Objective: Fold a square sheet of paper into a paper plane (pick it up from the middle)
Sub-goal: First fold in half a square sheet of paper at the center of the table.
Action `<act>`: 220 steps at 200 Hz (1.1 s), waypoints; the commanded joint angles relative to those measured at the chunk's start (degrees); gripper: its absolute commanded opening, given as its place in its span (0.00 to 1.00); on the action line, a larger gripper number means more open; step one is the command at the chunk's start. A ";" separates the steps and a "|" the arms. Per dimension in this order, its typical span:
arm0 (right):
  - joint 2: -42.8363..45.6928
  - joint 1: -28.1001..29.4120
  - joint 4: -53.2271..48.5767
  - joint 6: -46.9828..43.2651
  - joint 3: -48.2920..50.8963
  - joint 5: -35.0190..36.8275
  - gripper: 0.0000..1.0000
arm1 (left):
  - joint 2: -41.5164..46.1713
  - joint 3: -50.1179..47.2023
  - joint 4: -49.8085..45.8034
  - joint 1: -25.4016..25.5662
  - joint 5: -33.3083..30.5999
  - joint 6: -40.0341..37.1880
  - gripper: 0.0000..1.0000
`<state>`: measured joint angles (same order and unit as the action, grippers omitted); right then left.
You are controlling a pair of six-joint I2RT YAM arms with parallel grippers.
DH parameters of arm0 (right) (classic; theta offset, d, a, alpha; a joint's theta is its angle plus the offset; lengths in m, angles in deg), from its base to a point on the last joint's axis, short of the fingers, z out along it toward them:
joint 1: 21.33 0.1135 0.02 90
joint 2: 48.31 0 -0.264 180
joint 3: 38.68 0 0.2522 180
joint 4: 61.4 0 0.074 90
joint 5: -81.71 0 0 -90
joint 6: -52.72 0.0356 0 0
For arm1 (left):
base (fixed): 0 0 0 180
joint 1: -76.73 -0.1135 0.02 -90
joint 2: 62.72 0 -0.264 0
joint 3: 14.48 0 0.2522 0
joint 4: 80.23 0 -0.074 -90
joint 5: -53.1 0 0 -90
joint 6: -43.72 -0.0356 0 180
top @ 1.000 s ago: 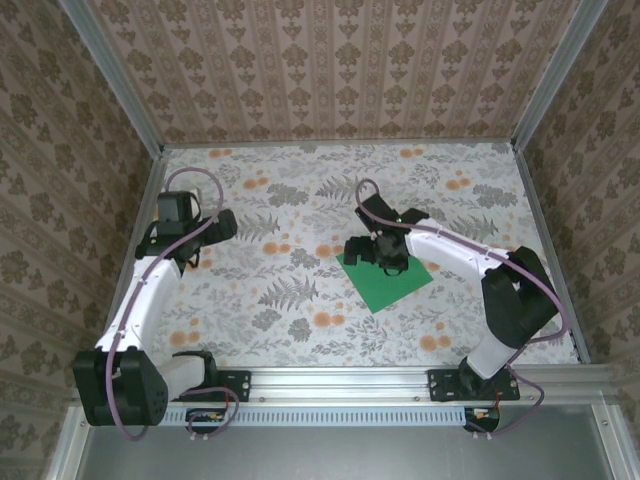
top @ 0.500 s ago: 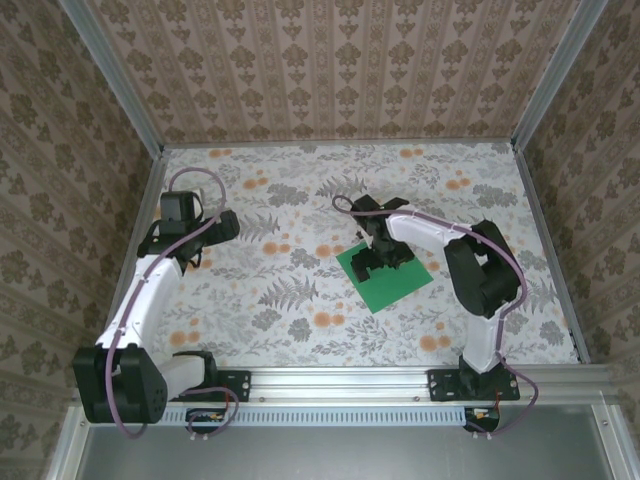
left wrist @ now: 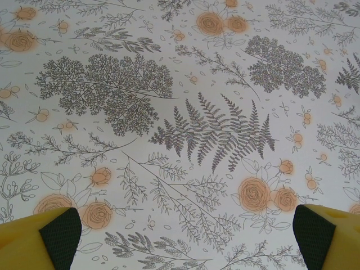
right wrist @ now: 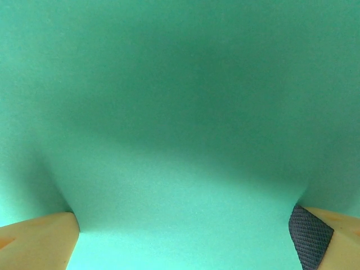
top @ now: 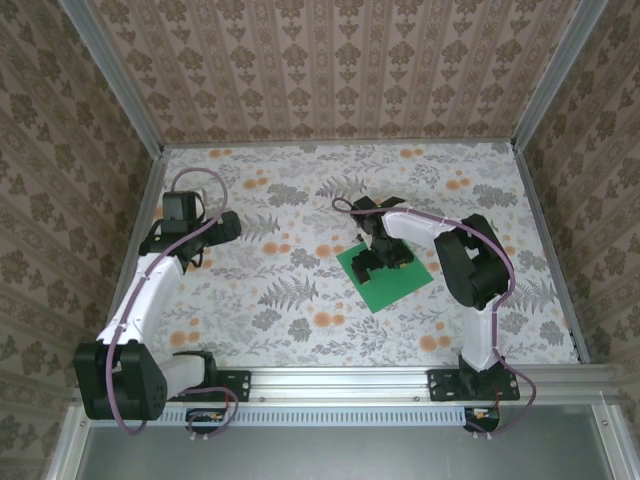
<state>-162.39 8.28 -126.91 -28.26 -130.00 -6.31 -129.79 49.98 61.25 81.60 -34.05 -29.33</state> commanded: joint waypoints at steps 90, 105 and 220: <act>-5.26 -0.69 2.96 3.16 3.18 -0.66 0.89 | -0.86 0.10 -1.44 0.50 0.67 0.01 1.00; -4.84 -0.84 3.42 3.26 3.62 -0.66 0.87 | -0.93 0.08 -1.35 0.54 0.77 0.00 1.00; 13.26 -0.05 26.48 23.43 15.16 -32.28 0.44 | -1.58 -2.67 -0.31 3.99 10.59 5.97 0.99</act>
<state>-154.24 6.99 -113.03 -14.97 -118.91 -23.67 -131.27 49.68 61.10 84.37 -29.74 -27.76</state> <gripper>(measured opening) 0.449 0.995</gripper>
